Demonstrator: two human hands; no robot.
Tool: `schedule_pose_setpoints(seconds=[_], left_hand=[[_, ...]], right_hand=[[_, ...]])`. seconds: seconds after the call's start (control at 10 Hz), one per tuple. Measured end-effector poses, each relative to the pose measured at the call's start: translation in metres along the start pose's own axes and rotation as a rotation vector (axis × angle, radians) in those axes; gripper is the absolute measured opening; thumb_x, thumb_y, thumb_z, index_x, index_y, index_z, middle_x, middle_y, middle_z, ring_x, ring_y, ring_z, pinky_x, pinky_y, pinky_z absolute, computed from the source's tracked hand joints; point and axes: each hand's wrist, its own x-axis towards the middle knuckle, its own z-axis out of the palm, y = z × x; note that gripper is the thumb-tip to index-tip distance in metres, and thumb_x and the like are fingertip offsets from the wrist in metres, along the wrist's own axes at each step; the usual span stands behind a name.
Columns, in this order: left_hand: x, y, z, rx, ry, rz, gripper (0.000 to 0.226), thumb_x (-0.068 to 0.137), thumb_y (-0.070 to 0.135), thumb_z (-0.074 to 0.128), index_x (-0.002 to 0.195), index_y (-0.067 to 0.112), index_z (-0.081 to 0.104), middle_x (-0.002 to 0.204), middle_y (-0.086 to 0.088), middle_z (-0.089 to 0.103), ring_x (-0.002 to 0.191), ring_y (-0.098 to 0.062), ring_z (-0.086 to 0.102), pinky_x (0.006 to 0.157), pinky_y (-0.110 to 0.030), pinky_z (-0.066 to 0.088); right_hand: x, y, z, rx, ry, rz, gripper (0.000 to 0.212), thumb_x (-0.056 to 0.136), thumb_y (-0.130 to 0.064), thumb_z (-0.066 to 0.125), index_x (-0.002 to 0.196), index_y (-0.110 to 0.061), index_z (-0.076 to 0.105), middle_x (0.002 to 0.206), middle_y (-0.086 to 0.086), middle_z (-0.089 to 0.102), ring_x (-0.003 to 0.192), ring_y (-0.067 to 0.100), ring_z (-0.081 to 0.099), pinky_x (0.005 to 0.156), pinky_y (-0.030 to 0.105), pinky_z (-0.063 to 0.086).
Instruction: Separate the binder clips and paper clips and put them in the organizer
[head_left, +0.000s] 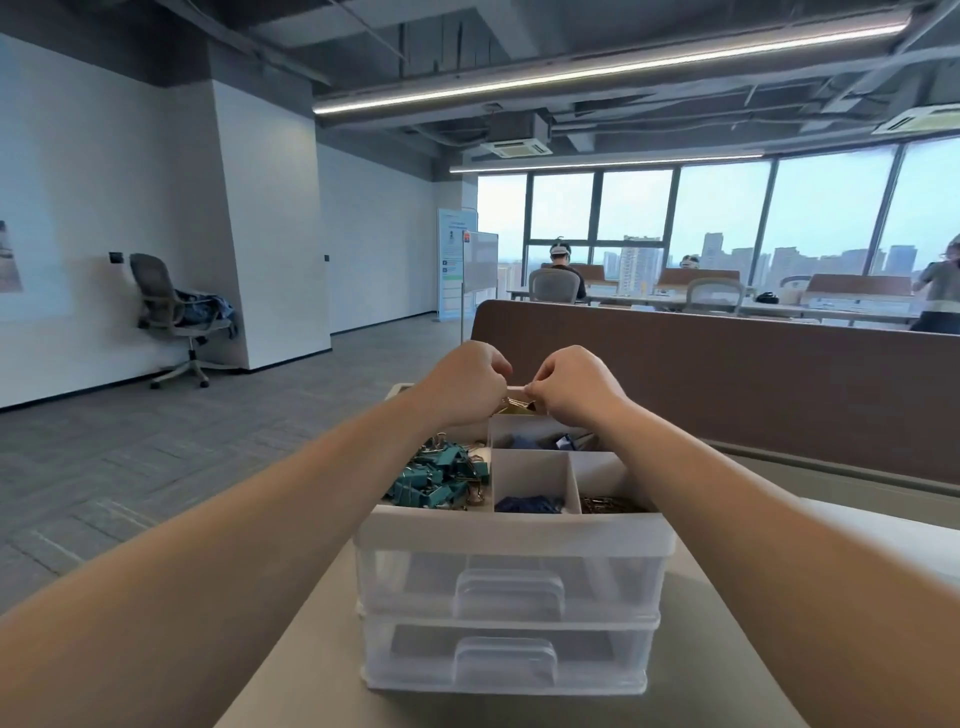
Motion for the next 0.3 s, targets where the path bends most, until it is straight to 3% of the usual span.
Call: schedule_pose_setpoints(seconds=[0.2, 0.3], left_hand=[[-0.01, -0.002, -0.004, -0.016, 0.054, 0.042, 0.035, 0.092, 0.001, 0.046, 0.121, 0.007, 0.063, 0.12, -0.008, 0.065, 0.1, -0.022, 0.062, 0.087, -0.027, 0.048], [-0.024, 0.002, -0.012, -0.036, 0.094, 0.067, 0.031, 0.094, 0.004, 0.047, 0.118, 0.009, 0.065, 0.116, -0.005, 0.067, 0.086, -0.012, 0.058, 0.082, -0.024, 0.047]], right_hand=[[-0.005, 0.002, -0.005, 0.029, 0.089, 0.004, 0.018, 0.089, -0.015, 0.058, 0.081, -0.016, 0.074, 0.082, 0.0, 0.071, 0.077, 0.017, 0.065, 0.068, 0.032, 0.057], [-0.02, -0.008, -0.024, 0.124, 0.132, -0.03, 0.018, 0.089, -0.017, 0.059, 0.076, -0.019, 0.072, 0.077, -0.004, 0.069, 0.072, 0.015, 0.063, 0.06, 0.026, 0.047]])
